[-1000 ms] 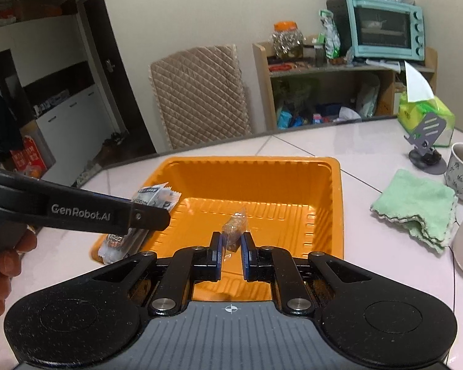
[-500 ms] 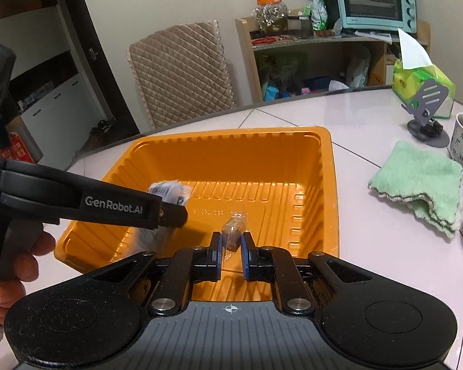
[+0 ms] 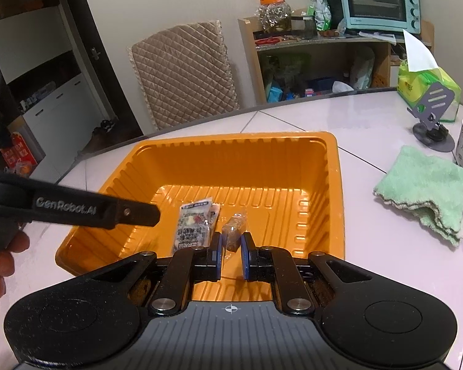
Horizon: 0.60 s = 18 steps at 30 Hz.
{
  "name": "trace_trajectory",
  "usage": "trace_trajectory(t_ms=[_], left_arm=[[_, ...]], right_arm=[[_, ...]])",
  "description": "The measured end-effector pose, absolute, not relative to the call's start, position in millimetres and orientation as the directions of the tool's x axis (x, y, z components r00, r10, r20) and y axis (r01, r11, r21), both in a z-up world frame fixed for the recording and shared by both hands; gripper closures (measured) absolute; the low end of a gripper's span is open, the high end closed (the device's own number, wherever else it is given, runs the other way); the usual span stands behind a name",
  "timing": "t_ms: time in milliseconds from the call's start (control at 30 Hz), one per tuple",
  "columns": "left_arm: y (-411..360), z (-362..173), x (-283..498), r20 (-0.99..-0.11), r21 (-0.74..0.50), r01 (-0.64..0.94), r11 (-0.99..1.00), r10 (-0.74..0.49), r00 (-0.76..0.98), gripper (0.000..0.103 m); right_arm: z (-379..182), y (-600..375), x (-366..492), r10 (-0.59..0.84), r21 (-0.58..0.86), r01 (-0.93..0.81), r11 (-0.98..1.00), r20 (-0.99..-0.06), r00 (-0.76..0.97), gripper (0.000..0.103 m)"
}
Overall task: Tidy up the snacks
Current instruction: 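Withdraw the left tool from the tray back toward the snack pile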
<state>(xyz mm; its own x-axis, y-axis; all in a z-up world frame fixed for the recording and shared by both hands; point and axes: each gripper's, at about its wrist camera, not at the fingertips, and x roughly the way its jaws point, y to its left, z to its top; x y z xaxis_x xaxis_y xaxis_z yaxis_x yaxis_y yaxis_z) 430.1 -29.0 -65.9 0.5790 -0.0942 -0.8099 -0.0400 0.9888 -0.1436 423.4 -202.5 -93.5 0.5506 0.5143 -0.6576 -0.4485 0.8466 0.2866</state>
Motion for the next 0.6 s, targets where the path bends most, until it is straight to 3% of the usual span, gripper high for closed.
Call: trace_trajectory(t_ms=[233, 367, 400, 600], left_arm=[[-19.5, -61.8, 412.6, -0.804, -0.15, -0.046, 0.988, -0.095, 0.587, 0.066], [-16.2, -57.2, 397.7, -0.798, -0.148, -0.04, 0.988, -0.095, 0.595, 0.065], [-15.0, -55.9, 393.4, -0.796, -0.151, -0.04, 0.988, -0.098, 0.598, 0.065], [-7.9, -44.9, 366.5, -0.783, -0.159, -0.046, 0.986, -0.098, 0.614, 0.062]], right_arm=[[-86.8, -202.9, 424.4, 0.531, 0.319, -0.436, 0.842, -0.633, 0.563, 0.084], [-79.7, -211.0, 415.3, 0.525, 0.331, -0.411, 0.849, -0.618, 0.586, 0.05], [-76.9, -214.5, 411.1, 0.528, 0.339, -0.407, 0.848, -0.605, 0.596, 0.046], [-63.2, -231.0, 392.4, 0.541, 0.392, -0.373, 0.841, -0.59, 0.599, 0.044]])
